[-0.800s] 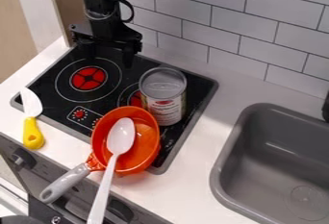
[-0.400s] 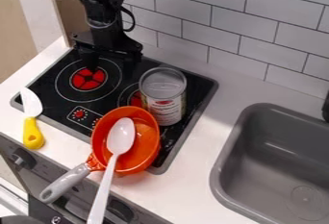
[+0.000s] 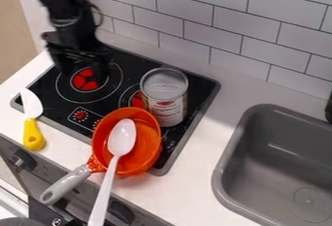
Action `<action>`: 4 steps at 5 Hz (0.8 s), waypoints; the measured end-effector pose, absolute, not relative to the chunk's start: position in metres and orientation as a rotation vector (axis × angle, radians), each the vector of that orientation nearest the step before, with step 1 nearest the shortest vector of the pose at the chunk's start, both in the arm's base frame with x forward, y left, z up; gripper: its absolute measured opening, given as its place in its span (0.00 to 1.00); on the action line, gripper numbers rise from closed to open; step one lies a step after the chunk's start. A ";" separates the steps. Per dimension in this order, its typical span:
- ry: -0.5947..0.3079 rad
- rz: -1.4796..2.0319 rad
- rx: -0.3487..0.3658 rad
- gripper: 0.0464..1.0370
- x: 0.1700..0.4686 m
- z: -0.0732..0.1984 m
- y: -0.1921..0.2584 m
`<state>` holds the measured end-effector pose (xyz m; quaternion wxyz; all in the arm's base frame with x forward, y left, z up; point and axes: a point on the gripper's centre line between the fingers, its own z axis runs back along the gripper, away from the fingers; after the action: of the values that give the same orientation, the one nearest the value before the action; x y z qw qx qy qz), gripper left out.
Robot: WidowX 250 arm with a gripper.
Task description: Place the orange pot on the left burner
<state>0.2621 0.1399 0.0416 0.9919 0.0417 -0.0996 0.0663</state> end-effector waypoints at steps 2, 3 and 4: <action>-0.152 -0.177 0.055 0.96 0.213 0.044 0.116; -0.114 -0.258 0.014 0.96 0.201 0.047 0.109; -0.090 -0.303 -0.007 0.96 0.184 0.047 0.098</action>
<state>0.1843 0.0982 0.0475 0.9875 -0.0035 -0.0448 -0.1510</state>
